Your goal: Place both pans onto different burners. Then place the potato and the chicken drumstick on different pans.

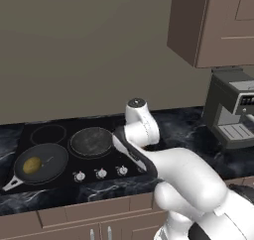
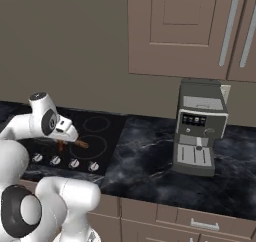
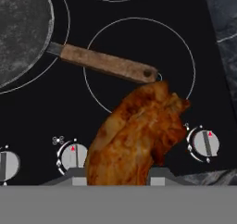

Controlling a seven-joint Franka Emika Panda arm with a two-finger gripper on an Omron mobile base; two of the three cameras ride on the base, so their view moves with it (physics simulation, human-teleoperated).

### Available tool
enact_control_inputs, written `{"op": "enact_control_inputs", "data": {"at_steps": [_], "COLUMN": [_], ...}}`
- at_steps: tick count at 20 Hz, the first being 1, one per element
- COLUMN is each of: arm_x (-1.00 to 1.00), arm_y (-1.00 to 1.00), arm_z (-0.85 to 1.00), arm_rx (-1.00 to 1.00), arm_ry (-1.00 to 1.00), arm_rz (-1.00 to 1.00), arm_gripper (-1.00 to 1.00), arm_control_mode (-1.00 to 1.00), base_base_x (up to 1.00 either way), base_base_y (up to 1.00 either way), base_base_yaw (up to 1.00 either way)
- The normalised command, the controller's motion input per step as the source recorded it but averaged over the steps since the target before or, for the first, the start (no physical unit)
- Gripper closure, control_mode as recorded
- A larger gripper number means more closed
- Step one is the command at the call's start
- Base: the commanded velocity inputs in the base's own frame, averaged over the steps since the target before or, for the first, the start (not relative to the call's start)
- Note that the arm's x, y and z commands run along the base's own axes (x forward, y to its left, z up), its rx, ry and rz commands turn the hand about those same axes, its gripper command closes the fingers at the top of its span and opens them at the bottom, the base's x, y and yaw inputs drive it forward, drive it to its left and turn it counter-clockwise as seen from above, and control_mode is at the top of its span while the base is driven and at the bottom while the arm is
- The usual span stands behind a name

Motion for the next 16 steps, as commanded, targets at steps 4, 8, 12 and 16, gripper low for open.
{"op": "enact_control_inputs", "data": {"at_steps": [4,8,12,16], "arm_x": [0.44,0.35,0.33,0.38], "arm_y": [0.47,0.49,0.45,0.31], "arm_z": [0.22,0.03,0.0,-0.01], "arm_rx": [0.0,0.0,0.0,0.0], "arm_ry": [0.21,0.19,0.13,0.06], "arm_rz": [0.0,0.0,0.0,0.0], "arm_gripper": [1.0,1.0,1.0,1.0], "arm_control_mode": [-1.0,-1.0,-1.0,-1.0], "base_base_x": [0.0,0.0,0.0,0.0], "base_base_y": [0.0,0.0,0.0,0.0], "base_base_yaw": [0.0,0.0,0.0,0.0]}}
